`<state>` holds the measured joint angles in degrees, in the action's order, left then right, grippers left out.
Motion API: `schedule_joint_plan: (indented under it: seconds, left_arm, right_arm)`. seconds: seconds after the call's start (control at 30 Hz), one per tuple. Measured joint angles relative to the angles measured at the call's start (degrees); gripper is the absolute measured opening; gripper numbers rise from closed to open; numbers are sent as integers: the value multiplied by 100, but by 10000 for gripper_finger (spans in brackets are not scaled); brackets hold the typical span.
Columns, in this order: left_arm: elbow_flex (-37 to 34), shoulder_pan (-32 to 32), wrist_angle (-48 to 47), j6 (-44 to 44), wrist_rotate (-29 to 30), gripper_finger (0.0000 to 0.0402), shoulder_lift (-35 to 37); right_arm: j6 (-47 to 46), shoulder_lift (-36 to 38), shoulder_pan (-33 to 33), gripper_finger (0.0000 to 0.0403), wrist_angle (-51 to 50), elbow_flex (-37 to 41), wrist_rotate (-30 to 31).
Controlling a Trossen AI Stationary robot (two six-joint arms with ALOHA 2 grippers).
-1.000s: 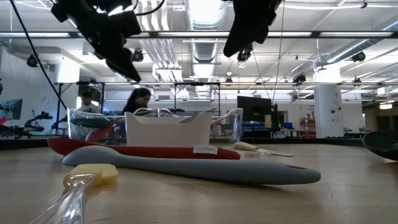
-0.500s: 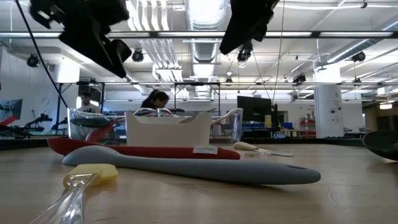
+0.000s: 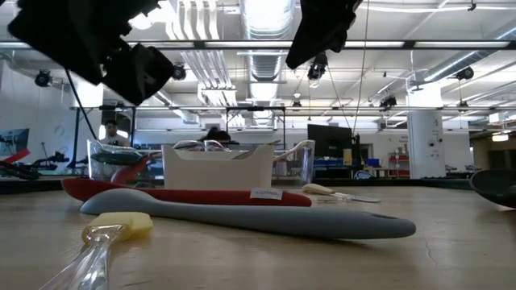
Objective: Pick & Place Kitchen Items
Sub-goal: Put the yellow spatula into the right transparent bin
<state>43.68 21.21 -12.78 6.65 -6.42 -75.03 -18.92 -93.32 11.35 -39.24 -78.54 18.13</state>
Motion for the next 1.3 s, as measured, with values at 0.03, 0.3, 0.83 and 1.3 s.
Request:
schedule_joint_plan:
  seconds: [0.03, 0.3, 0.83, 1.3]
  left_arm:
    - [0, 73, 78, -56, -2, 199, -140]
    - [108, 317, 278, -518, -9, 202, -1179]
    - [967, 339, 295, -1635, -450, 202, -2346]
    - [1214, 337, 282, -2503, -201, 202, -2714]
  right_arm:
    - [5, 0, 0, 52, -4, 0, 0]
    - [199, 16, -17, 52, -48, -83, 2]
    - [262, 29, -11, 52, -96, -273, 2]
    - [262, 29, -11, 52, -96, -271, 0]
